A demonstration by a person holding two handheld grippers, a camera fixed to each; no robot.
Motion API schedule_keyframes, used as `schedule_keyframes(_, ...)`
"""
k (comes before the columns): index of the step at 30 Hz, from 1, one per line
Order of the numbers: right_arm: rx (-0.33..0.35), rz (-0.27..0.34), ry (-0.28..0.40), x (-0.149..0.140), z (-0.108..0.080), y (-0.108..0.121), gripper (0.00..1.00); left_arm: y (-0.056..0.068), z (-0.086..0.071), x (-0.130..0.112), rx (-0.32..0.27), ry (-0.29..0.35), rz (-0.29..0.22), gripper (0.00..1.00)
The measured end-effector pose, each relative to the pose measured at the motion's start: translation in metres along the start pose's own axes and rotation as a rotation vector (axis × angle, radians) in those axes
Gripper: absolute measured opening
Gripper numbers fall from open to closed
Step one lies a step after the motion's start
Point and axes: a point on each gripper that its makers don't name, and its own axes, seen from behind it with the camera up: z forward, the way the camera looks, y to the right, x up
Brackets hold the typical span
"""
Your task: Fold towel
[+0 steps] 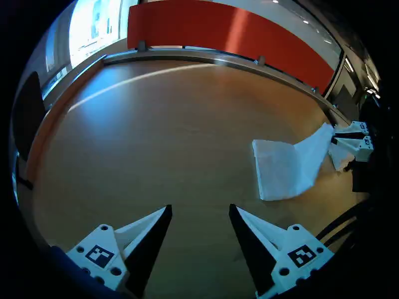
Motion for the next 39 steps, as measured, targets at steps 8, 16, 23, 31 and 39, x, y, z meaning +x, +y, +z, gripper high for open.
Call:
schedule_keyframes(8, 0.058, -0.014, -0.002, 0.009, 0.020, -0.024, 0.05, -0.006, -0.003, -0.001, 0.008, 0.005, -0.010, 0.84)
schedule_keyframes(16, 0.107, -0.015, -0.012, 0.010, 0.037, -0.043, 0.05, -0.013, -0.006, -0.003, 0.018, 0.009, -0.025, 0.84)
schedule_keyframes(23, 0.151, -0.014, -0.023, 0.008, 0.048, -0.060, 0.05, -0.018, -0.009, -0.006, 0.026, 0.010, -0.034, 0.84)
schedule_keyframes(31, 0.206, -0.021, -0.053, -0.002, 0.061, -0.079, 0.05, -0.022, -0.009, -0.011, 0.032, 0.005, -0.035, 0.84)
schedule_keyframes(39, 0.231, -0.015, -0.078, -0.011, 0.070, -0.087, 0.05, -0.025, -0.010, -0.012, 0.036, 0.005, -0.041, 0.84)
